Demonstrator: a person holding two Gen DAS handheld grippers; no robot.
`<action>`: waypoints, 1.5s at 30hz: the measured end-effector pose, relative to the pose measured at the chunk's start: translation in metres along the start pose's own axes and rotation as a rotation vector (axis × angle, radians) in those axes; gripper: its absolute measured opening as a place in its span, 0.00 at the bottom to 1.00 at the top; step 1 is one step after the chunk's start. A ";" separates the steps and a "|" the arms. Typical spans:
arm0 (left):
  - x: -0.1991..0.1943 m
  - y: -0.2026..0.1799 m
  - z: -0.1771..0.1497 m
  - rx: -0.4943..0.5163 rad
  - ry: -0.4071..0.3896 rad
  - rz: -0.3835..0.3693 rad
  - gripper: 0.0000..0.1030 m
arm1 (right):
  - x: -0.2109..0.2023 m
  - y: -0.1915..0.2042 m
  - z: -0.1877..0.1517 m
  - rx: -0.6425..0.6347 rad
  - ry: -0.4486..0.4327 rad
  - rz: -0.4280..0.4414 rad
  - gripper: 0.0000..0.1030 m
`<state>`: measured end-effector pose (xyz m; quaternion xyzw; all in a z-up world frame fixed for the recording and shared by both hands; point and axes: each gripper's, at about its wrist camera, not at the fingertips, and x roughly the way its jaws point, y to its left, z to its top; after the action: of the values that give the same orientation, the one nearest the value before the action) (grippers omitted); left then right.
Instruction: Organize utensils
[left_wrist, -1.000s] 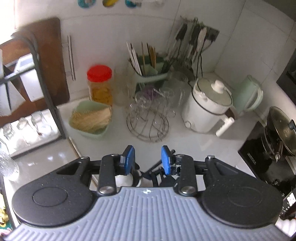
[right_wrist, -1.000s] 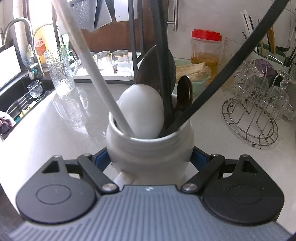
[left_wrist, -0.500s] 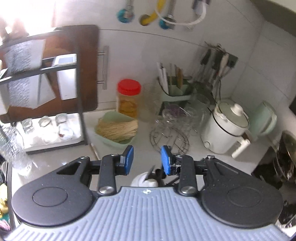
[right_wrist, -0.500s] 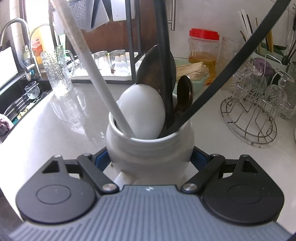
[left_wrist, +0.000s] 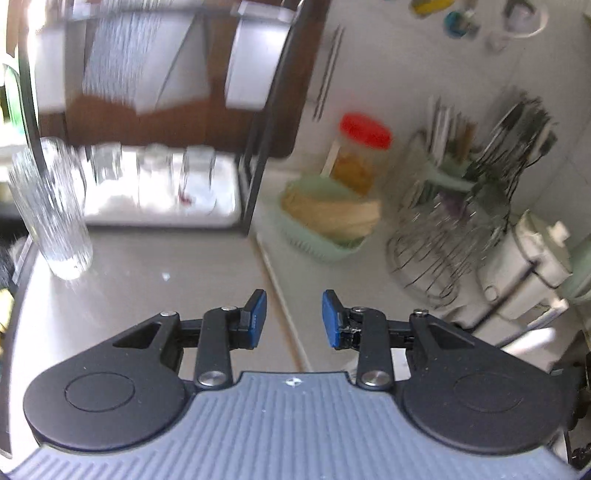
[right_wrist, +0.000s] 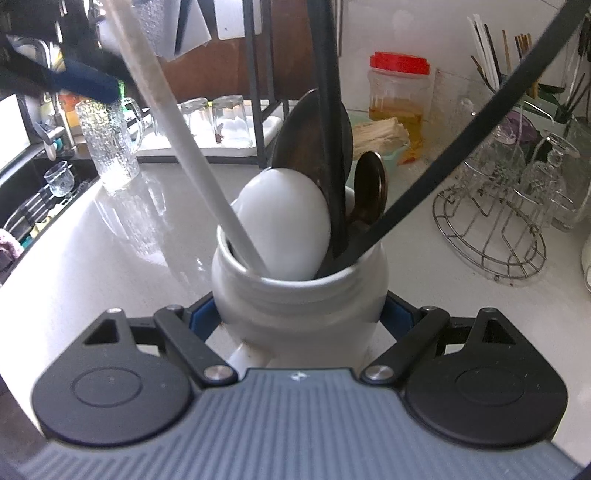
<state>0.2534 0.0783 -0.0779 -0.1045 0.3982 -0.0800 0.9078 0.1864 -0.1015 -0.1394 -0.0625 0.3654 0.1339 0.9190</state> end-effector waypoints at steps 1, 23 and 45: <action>0.012 0.005 -0.003 -0.006 0.015 0.003 0.37 | -0.001 -0.001 0.000 0.003 0.010 -0.004 0.88; 0.140 -0.009 -0.046 0.186 0.177 0.100 0.36 | -0.012 -0.006 -0.006 0.091 0.054 -0.074 0.88; 0.142 -0.029 -0.049 0.235 0.184 0.149 0.10 | -0.014 -0.010 -0.010 0.066 0.048 -0.046 0.88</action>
<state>0.3112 0.0114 -0.2032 0.0400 0.4740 -0.0676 0.8770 0.1733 -0.1164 -0.1363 -0.0436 0.3902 0.0989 0.9143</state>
